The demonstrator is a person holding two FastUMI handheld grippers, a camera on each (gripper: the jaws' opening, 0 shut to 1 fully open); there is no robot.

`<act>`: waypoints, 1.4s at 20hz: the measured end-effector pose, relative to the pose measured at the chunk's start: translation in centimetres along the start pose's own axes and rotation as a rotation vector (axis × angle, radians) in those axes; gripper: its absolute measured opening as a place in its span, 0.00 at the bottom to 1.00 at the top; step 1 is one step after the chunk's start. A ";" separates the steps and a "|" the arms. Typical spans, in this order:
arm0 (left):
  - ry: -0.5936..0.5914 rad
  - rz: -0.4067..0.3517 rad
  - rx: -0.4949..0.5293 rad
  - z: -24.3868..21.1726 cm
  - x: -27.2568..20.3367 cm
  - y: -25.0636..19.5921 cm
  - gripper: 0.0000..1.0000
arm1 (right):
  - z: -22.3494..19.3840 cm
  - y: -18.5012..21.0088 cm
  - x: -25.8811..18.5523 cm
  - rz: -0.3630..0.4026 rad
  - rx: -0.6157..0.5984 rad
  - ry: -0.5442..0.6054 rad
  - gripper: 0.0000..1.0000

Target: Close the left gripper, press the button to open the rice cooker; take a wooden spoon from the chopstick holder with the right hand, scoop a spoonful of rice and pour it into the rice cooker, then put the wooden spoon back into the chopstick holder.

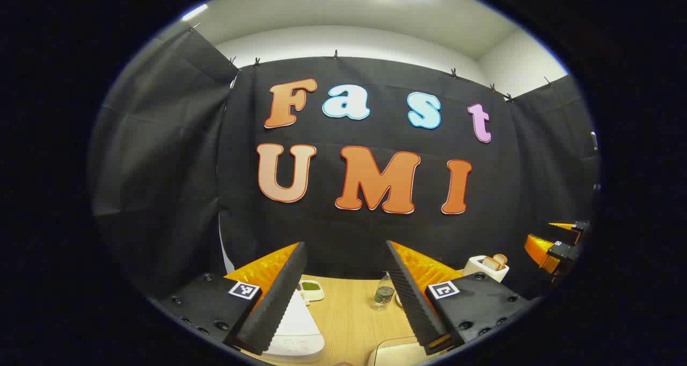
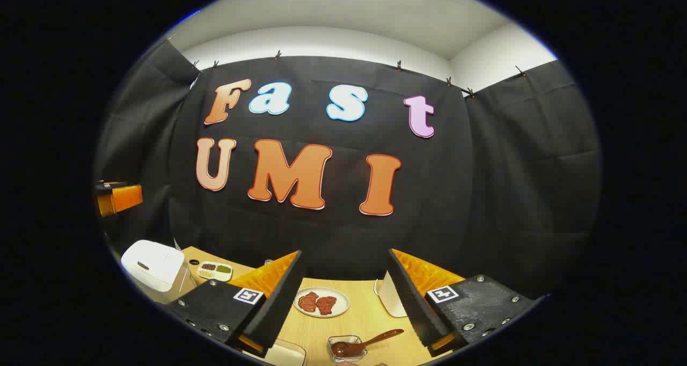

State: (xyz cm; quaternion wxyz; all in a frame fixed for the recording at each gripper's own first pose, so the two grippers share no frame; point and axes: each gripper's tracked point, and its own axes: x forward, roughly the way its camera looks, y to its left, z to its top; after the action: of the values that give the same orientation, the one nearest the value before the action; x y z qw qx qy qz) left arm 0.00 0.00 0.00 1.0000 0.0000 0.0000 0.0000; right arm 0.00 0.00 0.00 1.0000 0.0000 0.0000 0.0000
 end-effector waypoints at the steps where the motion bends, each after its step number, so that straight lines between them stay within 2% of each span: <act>1: -0.005 0.001 0.011 0.3 0.0 -0.1 0.98 | 0.2 0.1 0.0 0.005 -0.002 -0.004 0.95; 7: -0.013 0.017 0.053 0.6 -0.1 -0.2 0.98 | 0.3 0.9 0.1 0.021 0.019 -0.009 0.95; 14: 0.005 0.023 0.050 1.5 1.0 1.6 0.98 | -0.1 0.0 -0.1 -0.014 0.007 0.007 0.95; 22: -0.016 -0.016 0.088 1.7 1.1 0.0 0.98 | -0.2 -0.7 -0.6 -0.046 0.015 0.011 0.95; 27: -0.053 0.011 0.126 2.8 1.5 1.2 0.98 | -0.9 -0.9 -1.4 -0.045 0.045 0.025 0.95; 28: -0.056 0.014 0.130 2.9 1.5 1.4 0.88 | -1.1 -1.0 -1.4 -0.049 0.043 0.037 0.95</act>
State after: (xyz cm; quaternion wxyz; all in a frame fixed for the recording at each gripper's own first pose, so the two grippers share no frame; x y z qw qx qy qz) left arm 1.52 1.43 2.94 0.9975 0.0647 -0.0279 0.0070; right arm -1.36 -1.02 -1.09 0.9993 0.0214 0.0183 -0.0247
